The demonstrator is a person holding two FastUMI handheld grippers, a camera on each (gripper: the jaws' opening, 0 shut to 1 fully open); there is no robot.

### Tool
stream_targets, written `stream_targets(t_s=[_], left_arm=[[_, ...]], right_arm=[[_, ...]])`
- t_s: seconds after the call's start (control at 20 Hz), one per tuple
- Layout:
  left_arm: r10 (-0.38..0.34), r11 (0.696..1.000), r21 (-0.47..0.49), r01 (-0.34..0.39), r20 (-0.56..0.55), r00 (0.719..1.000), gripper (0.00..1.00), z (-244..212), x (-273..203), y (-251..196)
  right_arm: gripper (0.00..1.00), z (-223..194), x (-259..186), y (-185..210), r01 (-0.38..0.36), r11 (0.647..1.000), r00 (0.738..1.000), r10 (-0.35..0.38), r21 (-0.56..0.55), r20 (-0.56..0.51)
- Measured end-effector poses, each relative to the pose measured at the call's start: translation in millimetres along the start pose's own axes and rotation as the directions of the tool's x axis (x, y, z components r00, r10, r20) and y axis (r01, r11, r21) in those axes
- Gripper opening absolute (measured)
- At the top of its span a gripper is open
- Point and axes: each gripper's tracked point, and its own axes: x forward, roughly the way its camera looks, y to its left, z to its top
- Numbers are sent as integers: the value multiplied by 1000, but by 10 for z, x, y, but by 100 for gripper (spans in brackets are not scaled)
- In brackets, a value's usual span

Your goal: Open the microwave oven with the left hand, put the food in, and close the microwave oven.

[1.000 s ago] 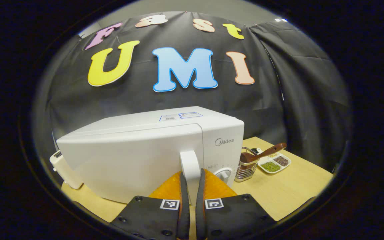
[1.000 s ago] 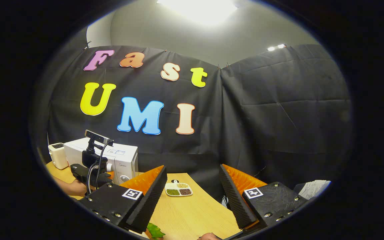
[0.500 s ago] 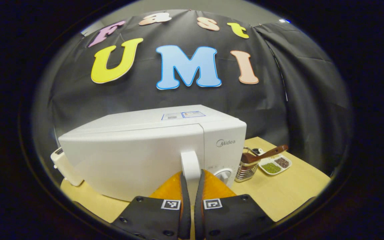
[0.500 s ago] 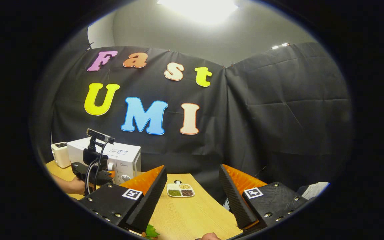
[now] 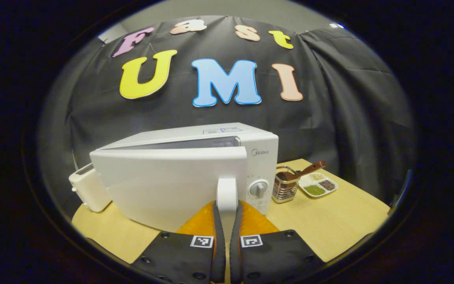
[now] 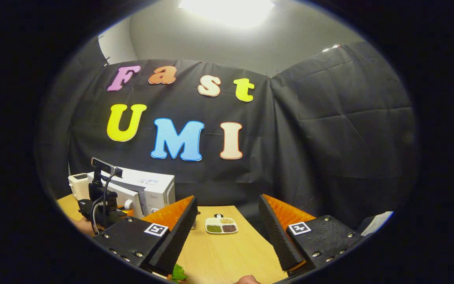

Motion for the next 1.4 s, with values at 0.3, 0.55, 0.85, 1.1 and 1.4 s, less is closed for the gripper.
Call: stream_targets(t_s=[0.3, 0.55, 0.85, 1.1, 1.4], left_arm=[[82, 997, 0, -82, -12, 997, 11, -165, -559, 212], [174, 985, 3, -174, -25, 984, 11, -295, -987, 472], [255, 967, -2, -255, -43, 966, 11, -449, -1414, 823], [225, 974, -19, -226, -42, 973, 11, -535, -1621, 1050], [163, 986, -14, -163, -42, 986, 11, -633, -1840, 1327]], right_arm=[[95, -53, -183, -53, -97, 995, 995, 97, 5, 7], [95, -110, -290, -154, -172, 985, 985, 172, 34, 9], [95, -72, -332, -200, -218, 975, 976, 217, 38, 22], [95, 39, -316, 74, -221, 975, 974, 219, 35, 47], [95, 82, -400, 635, -229, 972, 973, 226, 59, 43]])
